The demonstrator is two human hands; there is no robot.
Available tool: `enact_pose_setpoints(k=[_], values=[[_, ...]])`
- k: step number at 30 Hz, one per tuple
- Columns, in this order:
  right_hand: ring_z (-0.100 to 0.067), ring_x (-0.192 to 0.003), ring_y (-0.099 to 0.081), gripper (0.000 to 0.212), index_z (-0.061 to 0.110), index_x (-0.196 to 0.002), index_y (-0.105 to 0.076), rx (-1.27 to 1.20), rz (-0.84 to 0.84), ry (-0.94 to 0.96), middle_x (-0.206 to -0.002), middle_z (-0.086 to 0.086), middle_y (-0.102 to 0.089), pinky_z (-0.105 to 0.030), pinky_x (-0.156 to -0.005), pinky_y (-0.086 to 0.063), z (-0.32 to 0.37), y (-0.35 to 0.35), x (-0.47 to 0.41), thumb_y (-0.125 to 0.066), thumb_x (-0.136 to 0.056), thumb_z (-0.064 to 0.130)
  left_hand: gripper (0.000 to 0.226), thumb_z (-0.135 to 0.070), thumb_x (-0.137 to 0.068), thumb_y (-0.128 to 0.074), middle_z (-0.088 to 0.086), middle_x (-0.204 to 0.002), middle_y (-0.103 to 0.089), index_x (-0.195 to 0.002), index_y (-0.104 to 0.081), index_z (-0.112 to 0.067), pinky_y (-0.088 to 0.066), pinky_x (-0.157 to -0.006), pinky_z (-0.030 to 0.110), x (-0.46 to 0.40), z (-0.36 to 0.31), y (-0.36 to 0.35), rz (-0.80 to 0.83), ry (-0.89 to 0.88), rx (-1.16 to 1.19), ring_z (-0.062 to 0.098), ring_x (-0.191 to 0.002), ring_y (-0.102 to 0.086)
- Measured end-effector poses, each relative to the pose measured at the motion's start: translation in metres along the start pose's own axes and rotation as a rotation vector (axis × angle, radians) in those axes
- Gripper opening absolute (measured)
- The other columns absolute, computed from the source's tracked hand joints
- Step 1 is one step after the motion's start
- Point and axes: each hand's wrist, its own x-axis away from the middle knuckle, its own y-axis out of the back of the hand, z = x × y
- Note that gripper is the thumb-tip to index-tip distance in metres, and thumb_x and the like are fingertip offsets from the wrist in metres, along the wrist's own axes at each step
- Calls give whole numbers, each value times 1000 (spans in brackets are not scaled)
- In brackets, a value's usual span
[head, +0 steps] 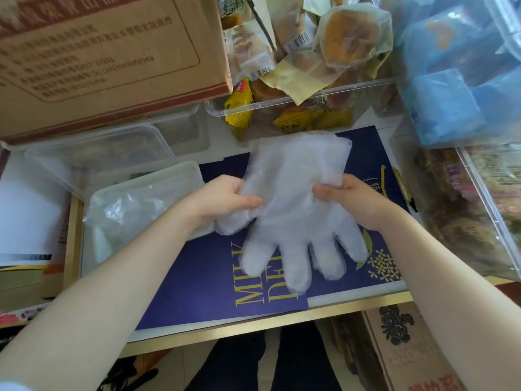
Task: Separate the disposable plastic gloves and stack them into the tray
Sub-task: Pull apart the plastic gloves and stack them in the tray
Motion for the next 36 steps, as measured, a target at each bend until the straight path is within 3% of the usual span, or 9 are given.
enact_pose_setpoints(k=[3, 6, 12, 17, 20, 22, 29, 32, 36], values=[[-21, -89, -69, 39, 9, -106, -65, -10, 62, -54, -96, -5, -73, -28, -72, -54, -1, 4, 3, -76, -73, 26, 6, -7, -82, -68, -9, -67, -70, -83, -64, -12, -49, -64, 17, 0, -2, -1, -86, -116, 176, 0, -62, -63], [-19, -85, -69, 73, 10, -105, -63, -82, 158, -104, -91, -3, -73, -25, -68, -54, -1, 5, 9, -88, -43, 40, 13, 0, -83, -65, -5, -76, -70, -87, -61, -12, -51, -66, 14, 0, -7, 0, -100, -196, 292, 1, -66, -65], [-18, -74, -69, 18, 12, -85, -72, -251, 71, -67, -82, -4, -73, -26, -62, -55, -3, 0, 13, -74, -69, 4, 14, -21, -73, -76, 1, -86, -71, -86, -70, -19, -42, -78, 31, 3, -20, 13, -45, -234, 521, 23, -81, -61], [-19, -77, -69, 13, 5, -97, -67, -206, -173, -103, -85, -5, -74, -27, -68, -54, -11, 4, 5, -61, -85, 4, 93, -69, -46, -76, 10, -120, -65, -122, -59, -19, -55, -84, 40, 3, -1, -3, 211, -58, 980, 29, -107, -64], [-23, -79, -69, 14, 3, -100, -65, -153, -195, -147, -86, -7, -73, -29, -70, -54, -21, 5, 4, -60, -87, 5, 44, -48, -72, -71, 0, -88, -73, -103, -63, -18, -56, -65, 27, 0, 6, -35, 39, 72, 881, 22, -81, -67], [-16, -74, -70, 12, 7, -99, -64, -163, -202, -157, -81, -2, -74, -24, -66, -55, -24, 5, 5, -57, -90, 4, 6, -21, -88, -61, -2, -81, -72, -94, -64, -19, -53, -69, 28, -6, 7, -49, -131, 111, 809, 19, -77, -65], [-18, -77, -70, 16, 5, -101, -62, -358, -205, -150, -84, -6, -73, -26, -67, -56, -28, 8, 10, -49, -94, 7, 16, -4, -83, -66, 5, -97, -71, -88, -68, -19, -50, -89, 38, -18, 13, -57, -394, 106, 821, 25, -97, -66], [-19, -77, -70, 25, -1, -110, -60, -512, -171, -99, -87, -9, -72, -27, -67, -57, -27, 7, 14, -48, -90, 7, 17, 1, -84, -62, 6, -92, -70, -91, -67, -13, -52, -80, 33, -21, 8, -56, -384, 112, 952, 22, -88, -67], [-15, -65, -69, 22, 12, -84, -71, -546, -166, -24, -76, -5, -71, -26, -62, -56, -21, 11, 20, -49, -86, 7, 13, -15, -94, -52, 9, -100, -68, -98, -64, -10, -50, -85, 32, -22, 1, -52, -274, 213, 1145, 19, -89, -65]])
